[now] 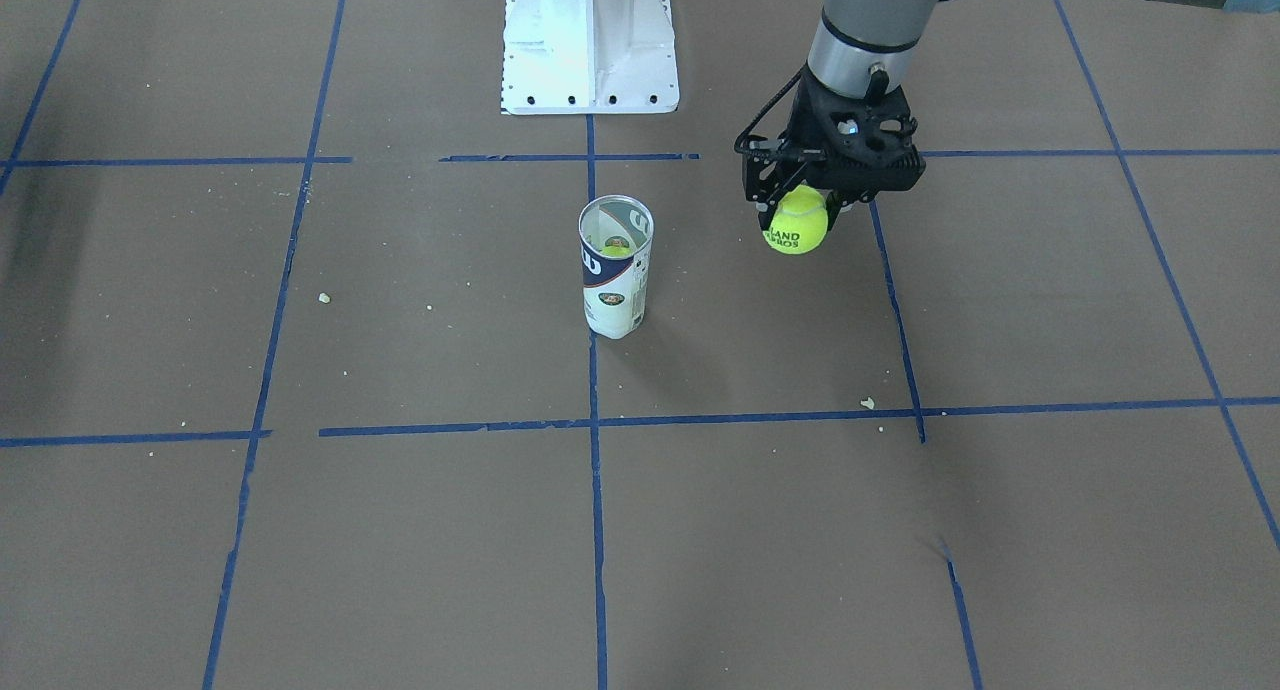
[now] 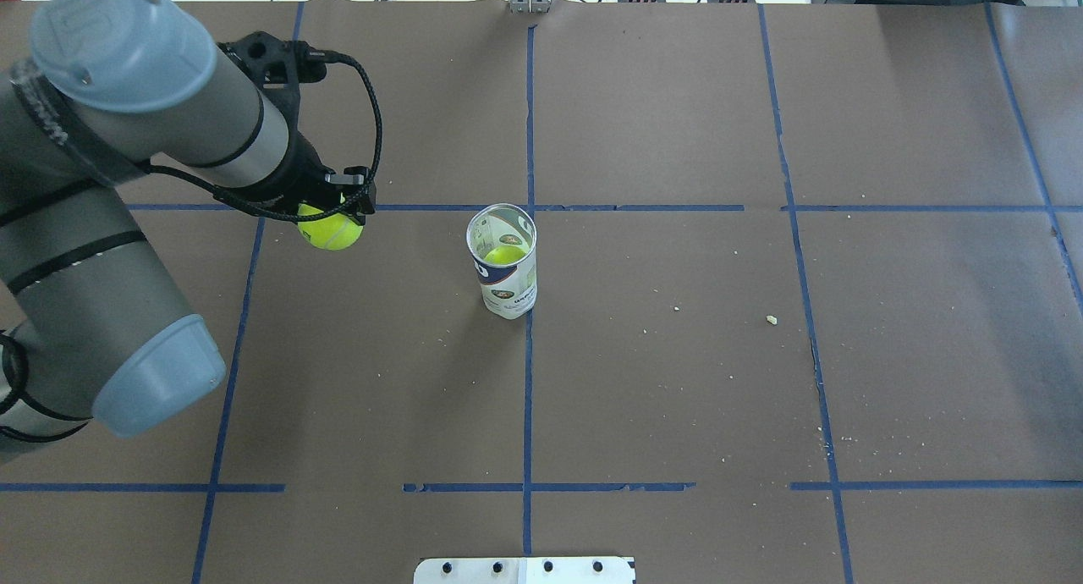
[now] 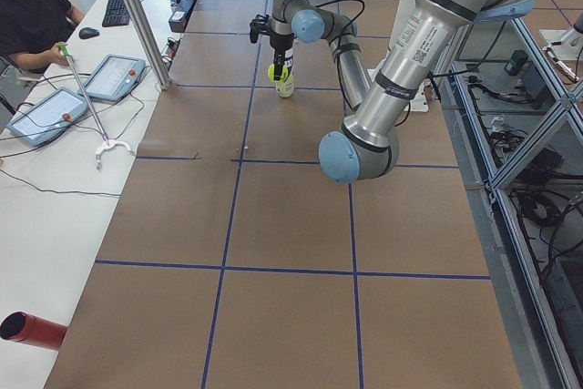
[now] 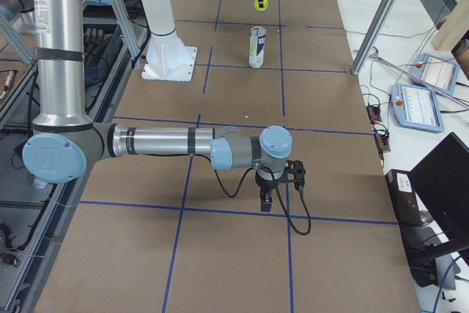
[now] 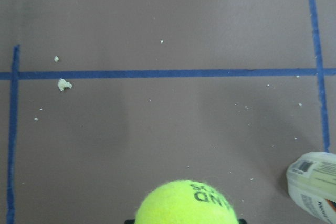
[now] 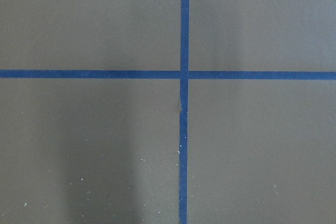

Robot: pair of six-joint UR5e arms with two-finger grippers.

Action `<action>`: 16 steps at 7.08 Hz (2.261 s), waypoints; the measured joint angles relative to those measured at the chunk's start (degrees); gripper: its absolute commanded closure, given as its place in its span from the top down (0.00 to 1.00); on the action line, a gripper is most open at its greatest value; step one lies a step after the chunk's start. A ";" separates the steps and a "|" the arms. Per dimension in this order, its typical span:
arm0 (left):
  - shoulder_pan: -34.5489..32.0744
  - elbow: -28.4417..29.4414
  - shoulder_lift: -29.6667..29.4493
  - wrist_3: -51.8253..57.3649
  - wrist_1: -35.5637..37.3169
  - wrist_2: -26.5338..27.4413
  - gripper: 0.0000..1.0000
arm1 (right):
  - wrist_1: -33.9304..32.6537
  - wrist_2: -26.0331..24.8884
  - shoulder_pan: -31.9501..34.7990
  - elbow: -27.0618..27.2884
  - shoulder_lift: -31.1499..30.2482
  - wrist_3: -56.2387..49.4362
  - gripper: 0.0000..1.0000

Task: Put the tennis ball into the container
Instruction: 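Lift the ball and carry it above the clear cup with the left gripper, then open the left gripper to drop the ball into the cup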

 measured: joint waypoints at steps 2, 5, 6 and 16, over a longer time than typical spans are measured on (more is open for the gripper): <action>-1.02 0.39 -7.49 -1.03 7.48 -3.76 0.00 | 0.00 0.00 0.00 0.00 0.00 0.00 1.00; 2.49 12.37 -17.08 -6.31 5.01 -5.80 0.00 | 0.00 0.00 0.00 0.00 0.00 0.00 1.00; 3.15 15.23 -17.72 -7.52 1.97 -5.75 0.00 | 0.00 0.00 0.00 0.00 0.00 0.00 1.00; 5.33 18.41 -17.37 -8.16 -4.92 -5.43 1.00 | 0.00 0.00 0.00 0.00 0.00 0.00 1.00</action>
